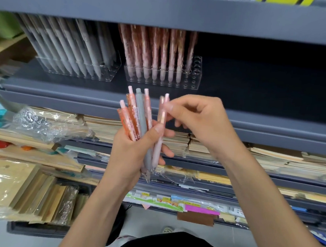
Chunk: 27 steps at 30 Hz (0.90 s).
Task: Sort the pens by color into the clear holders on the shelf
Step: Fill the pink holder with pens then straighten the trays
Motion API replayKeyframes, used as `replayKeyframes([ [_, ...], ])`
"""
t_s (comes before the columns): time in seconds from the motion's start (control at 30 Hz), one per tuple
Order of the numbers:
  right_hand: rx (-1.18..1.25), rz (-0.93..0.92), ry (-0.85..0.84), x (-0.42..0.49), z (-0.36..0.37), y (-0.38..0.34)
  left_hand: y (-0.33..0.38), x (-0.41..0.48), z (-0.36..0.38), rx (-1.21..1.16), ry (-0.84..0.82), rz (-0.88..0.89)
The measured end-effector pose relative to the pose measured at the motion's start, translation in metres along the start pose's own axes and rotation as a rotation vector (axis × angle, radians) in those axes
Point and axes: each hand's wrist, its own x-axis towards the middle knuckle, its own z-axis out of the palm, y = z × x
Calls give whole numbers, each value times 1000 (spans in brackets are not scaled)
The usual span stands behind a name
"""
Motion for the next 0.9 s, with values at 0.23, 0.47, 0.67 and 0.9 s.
replayKeyframes([
  [0.23,87,33,17,1,-10,-1,-3,5,-1,11,2,64],
  [0.47,249,-33,172,11,-21,-10,-3,9,-4,-45,130,60],
  [0.67,462,-257,691,37,-50,-6,-5,8,-16,-3,154,67],
  [0.9,37,-305,755,61,-50,6,-1,6,-14,-31,145,84],
])
